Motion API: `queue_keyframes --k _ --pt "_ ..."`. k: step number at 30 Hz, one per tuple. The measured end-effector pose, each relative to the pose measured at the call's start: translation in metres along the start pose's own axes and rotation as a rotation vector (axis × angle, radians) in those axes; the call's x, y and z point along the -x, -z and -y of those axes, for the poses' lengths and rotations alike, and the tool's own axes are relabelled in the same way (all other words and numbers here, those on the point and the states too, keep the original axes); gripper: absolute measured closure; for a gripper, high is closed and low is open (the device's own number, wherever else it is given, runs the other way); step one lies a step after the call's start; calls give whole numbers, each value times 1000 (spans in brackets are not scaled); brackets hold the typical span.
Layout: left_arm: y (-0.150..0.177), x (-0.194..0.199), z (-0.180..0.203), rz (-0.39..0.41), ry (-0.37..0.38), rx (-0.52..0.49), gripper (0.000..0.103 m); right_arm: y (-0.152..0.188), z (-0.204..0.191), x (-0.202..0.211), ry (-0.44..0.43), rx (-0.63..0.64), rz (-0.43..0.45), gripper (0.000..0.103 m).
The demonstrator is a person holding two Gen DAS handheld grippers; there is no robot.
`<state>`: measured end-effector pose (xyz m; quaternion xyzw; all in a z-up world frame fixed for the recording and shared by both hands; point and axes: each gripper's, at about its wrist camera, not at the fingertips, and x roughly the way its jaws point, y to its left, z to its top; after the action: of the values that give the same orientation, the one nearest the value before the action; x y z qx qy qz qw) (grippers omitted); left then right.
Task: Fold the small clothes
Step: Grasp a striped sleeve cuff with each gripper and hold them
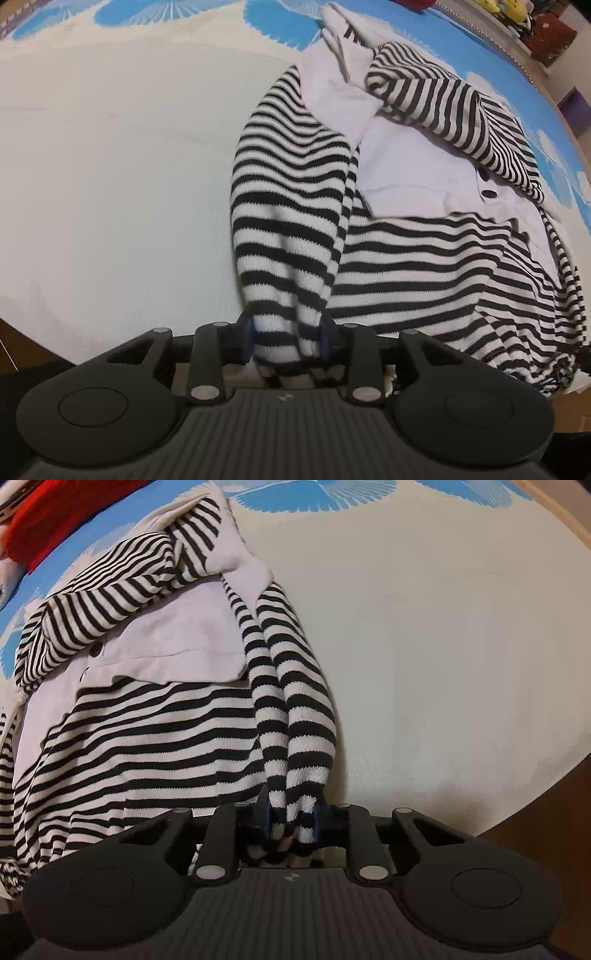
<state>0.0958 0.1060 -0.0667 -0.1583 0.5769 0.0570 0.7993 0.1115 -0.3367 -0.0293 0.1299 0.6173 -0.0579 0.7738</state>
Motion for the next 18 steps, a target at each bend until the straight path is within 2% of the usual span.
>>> queue_keyframes --k 1,3,4,5,6,9,11,13,15,16,18 --pt "-1 0 0 -1 4 -6 67 0 1 -1 6 -7 -5 76" --pt "0 0 1 2 11 -35 77 1 -1 -4 16 4 -18 75" --pt "0 0 2 6 27 -44 93 2 -3 -5 22 17 -15 77" --pt "1 3 2 23 42 -47 95 2 -5 -4 25 28 -8 85" --pt "1 7 4 45 34 -52 95 2 -5 -3 14 28 2 94" --pt "2 16 5 89 33 -50 95 -2 -1 16 -64 -18 100 95" --pt "1 15 3 77 47 -30 92 -4 3 22 -74 -31 139 95" --pt "2 8 0 37 51 -10 85 -4 6 12 -30 -45 87 93" --pt "3 1 0 7 37 -9 79 -1 5 -2 -1 -28 2 85" --pt "4 2 1 13 24 -16 76 1 2 -4 15 -2 -1 85" --pt "3 3 1 18 20 -25 77 2 -4 -2 37 31 14 85"
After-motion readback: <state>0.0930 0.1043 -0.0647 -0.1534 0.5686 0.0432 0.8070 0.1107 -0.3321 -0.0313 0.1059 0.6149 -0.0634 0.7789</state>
